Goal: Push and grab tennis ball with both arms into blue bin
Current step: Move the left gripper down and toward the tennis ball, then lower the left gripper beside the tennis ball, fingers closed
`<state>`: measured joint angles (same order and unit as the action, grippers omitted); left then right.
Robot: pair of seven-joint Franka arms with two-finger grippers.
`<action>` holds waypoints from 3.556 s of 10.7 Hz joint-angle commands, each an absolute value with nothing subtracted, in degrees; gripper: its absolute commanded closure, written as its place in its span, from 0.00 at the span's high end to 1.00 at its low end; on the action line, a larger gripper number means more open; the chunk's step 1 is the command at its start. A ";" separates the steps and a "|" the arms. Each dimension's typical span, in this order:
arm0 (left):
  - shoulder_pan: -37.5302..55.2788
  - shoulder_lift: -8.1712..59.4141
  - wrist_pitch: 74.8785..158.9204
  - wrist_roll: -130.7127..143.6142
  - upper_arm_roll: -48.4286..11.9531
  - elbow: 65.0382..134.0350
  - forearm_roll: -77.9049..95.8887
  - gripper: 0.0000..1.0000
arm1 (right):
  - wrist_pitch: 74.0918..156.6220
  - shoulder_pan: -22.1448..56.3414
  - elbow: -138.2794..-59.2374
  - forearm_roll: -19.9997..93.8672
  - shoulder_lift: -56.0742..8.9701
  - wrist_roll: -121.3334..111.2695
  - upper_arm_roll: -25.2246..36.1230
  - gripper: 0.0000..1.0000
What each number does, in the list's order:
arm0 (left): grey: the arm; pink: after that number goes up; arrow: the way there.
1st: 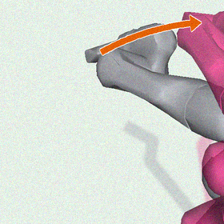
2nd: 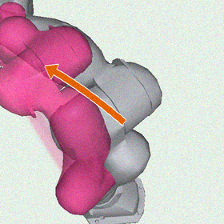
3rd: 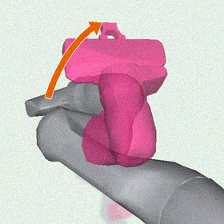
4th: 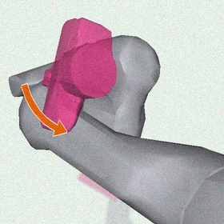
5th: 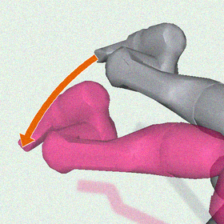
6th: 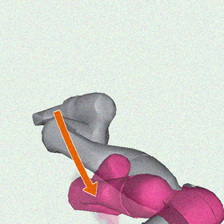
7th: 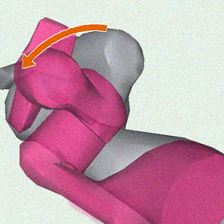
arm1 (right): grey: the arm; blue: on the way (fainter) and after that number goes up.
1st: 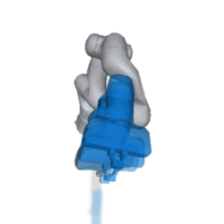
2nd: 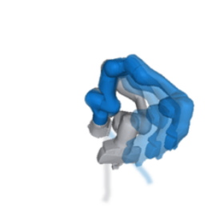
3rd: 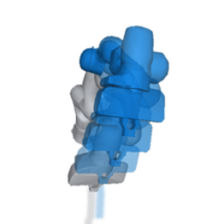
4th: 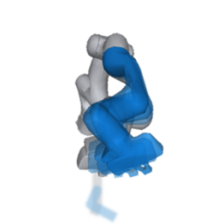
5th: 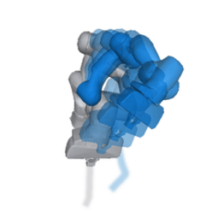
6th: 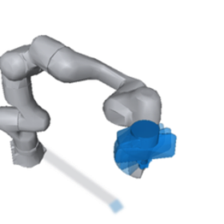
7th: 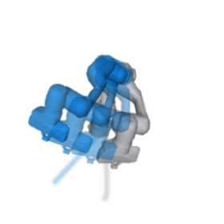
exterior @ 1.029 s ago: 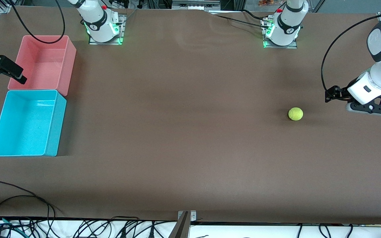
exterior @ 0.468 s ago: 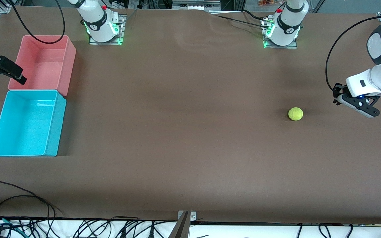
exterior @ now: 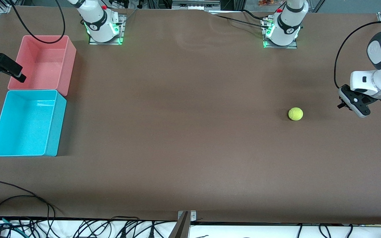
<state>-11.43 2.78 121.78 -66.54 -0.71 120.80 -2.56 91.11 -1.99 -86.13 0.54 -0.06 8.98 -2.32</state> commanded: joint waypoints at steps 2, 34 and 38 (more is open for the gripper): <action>-10.11 3.34 123.92 -76.87 -0.97 123.40 -3.25 0.00 | 89.65 -1.93 -85.69 -0.09 -0.35 8.53 -2.46 1.00; -9.84 23.38 147.83 -97.65 -2.11 127.18 0.18 0.00 | 89.12 -1.23 -85.69 -0.09 -1.85 8.70 -2.55 1.00; -9.67 23.82 147.75 -97.12 -2.20 127.53 0.26 0.00 | 89.12 -1.14 -85.69 -0.09 -1.93 8.61 -2.55 1.00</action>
<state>-10.04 23.17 147.34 -95.81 -2.22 127.92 -1.43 89.82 -1.34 -86.19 0.50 -1.91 8.97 -2.47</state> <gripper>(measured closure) 0.991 0.000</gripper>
